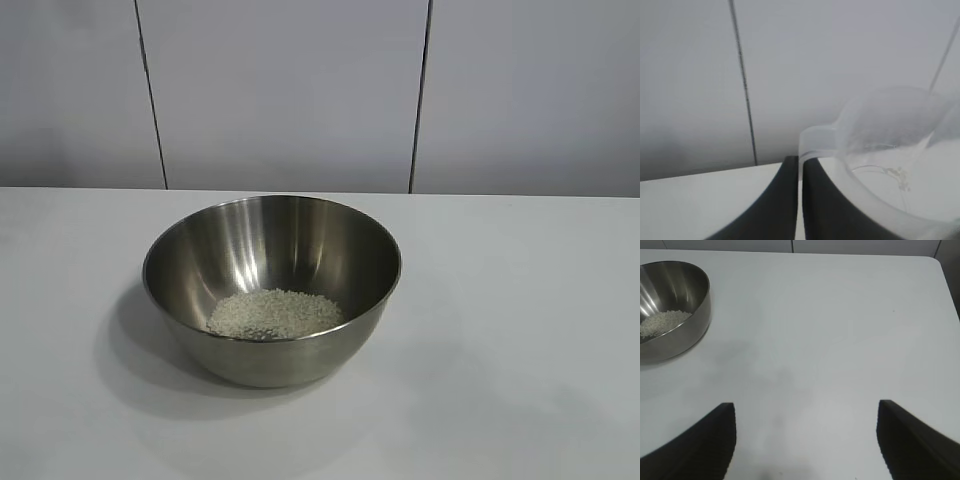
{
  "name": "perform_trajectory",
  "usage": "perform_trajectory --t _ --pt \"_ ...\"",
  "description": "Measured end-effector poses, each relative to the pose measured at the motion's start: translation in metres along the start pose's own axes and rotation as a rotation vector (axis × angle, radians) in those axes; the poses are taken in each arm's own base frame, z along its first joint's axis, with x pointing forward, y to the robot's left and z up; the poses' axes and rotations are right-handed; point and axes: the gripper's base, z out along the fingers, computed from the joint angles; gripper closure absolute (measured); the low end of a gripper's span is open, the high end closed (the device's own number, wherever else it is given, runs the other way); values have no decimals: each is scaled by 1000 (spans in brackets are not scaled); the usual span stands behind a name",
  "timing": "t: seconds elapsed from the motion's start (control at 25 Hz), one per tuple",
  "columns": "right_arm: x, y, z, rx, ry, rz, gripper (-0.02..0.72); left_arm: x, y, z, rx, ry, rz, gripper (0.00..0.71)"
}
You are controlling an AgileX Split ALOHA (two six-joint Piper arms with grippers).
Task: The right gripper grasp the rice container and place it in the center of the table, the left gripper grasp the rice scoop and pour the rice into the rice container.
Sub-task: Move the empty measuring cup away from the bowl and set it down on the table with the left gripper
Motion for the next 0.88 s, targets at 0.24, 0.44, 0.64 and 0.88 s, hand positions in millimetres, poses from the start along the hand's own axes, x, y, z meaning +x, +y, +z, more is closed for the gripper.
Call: perform_trajectory --t 0.24,0.44,0.64,0.88 --pt "0 0 0 0 0 0 167 20 8 -3 -33 -113 160 701" --pt "0 0 0 0 0 0 167 78 24 -1 -106 -138 36 701" --pt "0 0 0 0 0 0 167 128 30 13 -122 -34 -3 701" --pt "0 0 0 0 0 0 167 172 27 19 -105 31 -26 701"
